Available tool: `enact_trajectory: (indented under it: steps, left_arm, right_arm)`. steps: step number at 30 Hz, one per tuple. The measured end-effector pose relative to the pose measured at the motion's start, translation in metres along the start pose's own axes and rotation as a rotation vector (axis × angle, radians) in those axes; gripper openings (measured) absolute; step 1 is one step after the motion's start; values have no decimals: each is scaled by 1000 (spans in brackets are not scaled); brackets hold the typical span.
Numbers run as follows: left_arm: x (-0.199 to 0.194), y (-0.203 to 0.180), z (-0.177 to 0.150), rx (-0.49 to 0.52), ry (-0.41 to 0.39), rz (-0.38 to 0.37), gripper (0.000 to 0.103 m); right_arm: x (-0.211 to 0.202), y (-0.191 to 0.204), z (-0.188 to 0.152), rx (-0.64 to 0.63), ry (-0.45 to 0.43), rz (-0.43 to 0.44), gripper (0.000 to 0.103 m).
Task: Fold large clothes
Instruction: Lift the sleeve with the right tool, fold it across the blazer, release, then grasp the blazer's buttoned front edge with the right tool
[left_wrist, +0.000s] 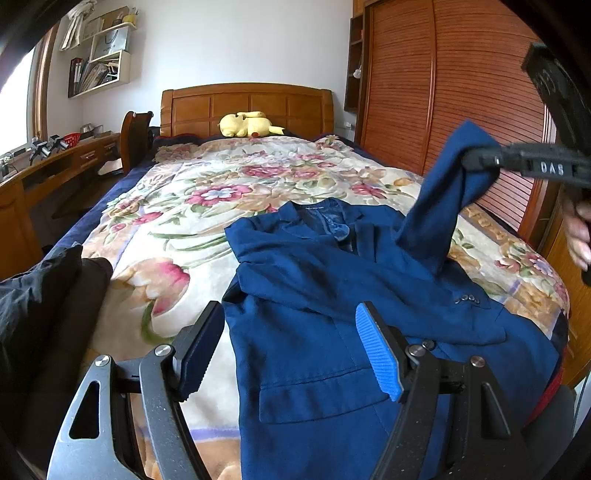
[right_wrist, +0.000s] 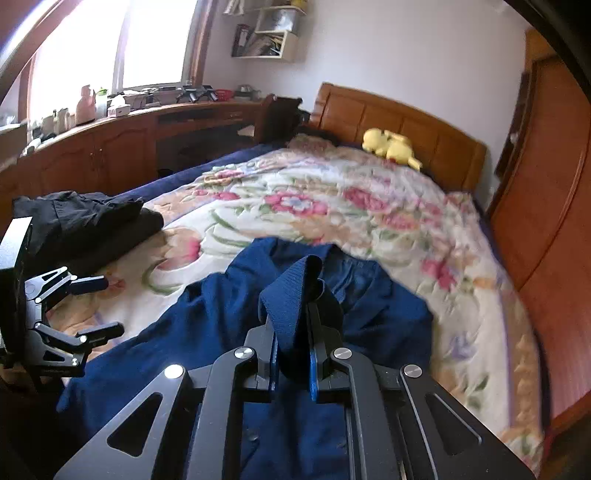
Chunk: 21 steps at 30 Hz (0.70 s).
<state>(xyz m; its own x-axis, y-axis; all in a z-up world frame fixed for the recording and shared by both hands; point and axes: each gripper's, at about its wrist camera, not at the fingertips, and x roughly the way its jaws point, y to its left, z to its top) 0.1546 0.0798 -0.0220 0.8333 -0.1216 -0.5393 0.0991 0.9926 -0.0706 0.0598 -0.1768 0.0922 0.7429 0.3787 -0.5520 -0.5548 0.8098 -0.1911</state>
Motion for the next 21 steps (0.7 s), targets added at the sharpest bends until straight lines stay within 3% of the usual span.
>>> enact_trajectory:
  steps: [6,13,21]
  left_arm:
    - [0,0,1,-7,0,-9,75]
    - [4,-2,3,-4,8,-8,75]
    - [6,-2,3,1,15,-6,75]
  right_arm:
    - [-1,-11,29,16,19,34,17]
    - [-6,-10,17,54,-12,64,40]
    - [15,-16,-8,66,13,43,43]
